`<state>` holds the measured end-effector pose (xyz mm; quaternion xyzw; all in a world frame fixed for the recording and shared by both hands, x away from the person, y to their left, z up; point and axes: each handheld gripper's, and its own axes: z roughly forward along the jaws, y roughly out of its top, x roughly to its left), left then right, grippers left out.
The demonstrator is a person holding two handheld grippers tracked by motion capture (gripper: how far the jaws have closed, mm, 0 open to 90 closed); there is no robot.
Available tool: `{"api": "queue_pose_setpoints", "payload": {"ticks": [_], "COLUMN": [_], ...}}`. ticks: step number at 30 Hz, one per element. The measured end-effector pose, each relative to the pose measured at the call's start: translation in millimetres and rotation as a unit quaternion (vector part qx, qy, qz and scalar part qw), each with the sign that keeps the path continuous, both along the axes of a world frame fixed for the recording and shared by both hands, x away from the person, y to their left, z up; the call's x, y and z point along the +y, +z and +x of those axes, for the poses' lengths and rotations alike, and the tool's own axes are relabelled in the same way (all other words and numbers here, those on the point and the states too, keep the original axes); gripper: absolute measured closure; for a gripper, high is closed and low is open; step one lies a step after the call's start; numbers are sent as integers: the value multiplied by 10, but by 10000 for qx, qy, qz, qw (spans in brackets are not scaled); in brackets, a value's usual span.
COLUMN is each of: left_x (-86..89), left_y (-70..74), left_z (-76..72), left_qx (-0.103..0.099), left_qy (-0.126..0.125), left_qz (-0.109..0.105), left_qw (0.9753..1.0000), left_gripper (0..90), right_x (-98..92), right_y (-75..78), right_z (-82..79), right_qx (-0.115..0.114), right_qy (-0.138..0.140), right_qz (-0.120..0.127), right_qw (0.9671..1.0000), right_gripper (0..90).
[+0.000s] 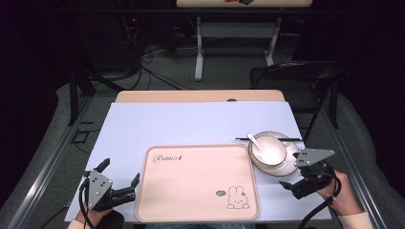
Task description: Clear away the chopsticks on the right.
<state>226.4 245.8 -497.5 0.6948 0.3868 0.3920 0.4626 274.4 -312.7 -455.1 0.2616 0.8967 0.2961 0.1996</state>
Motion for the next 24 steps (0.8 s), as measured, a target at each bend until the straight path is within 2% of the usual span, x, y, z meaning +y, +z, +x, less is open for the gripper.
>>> {"api": "queue_pose_setpoints", "payload": {"ticks": [9, 18, 22, 24], "left_x": [-1, -3, -7, -7], "left_y": [0, 0, -1, -1], "left_z": [0, -1, 1, 2], "left_qx": [0, 0, -1, -1], "left_qy": [-1, -15, -13, -12], "left_qz": [5, 11, 22, 18], "left_qw": [10000, 10000, 10000, 10000], "left_gripper": [0, 0, 0, 0], "right_x": [-28, -33, -48, -67], "right_y": [167, 328, 422, 458], "right_z": [222, 445, 617, 711], "right_qx": [186, 321, 388, 396], "right_qy": [178, 221, 268, 206], "right_qz": [-146, -361, -454, -537], "right_qw": [9996, 9986, 9979, 9976], "right_gripper": [0, 0, 0, 0]}}
